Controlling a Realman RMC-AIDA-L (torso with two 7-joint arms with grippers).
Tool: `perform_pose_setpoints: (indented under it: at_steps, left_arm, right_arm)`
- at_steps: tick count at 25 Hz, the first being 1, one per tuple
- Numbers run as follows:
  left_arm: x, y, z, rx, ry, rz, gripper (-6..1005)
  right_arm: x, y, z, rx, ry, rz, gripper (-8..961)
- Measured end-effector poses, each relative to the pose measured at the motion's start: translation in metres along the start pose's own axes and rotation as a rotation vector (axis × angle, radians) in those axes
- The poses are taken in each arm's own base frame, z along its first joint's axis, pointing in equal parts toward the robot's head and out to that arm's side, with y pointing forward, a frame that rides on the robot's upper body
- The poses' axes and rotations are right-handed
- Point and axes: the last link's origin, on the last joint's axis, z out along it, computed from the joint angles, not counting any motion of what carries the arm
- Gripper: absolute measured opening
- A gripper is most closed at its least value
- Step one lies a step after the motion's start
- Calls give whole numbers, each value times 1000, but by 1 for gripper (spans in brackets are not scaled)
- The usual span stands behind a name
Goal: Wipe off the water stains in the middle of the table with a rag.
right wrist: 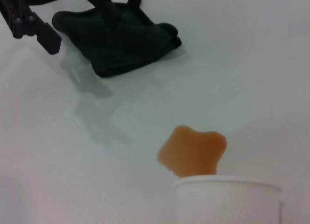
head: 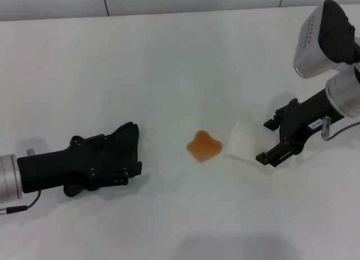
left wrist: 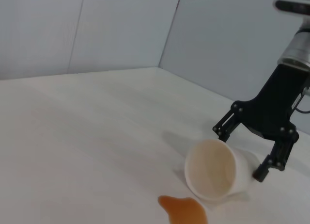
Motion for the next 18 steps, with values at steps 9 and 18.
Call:
perform_pose_setpoints:
  at_steps: [9,18]
  left_arm:
    - [1,0,0,0,1,2,866]
    - [1,0,1,-1,2,1,865]
  right_arm:
    - [1,-2,3,4,0,21,824]
    - [8,-4,7,6,22,71,838]
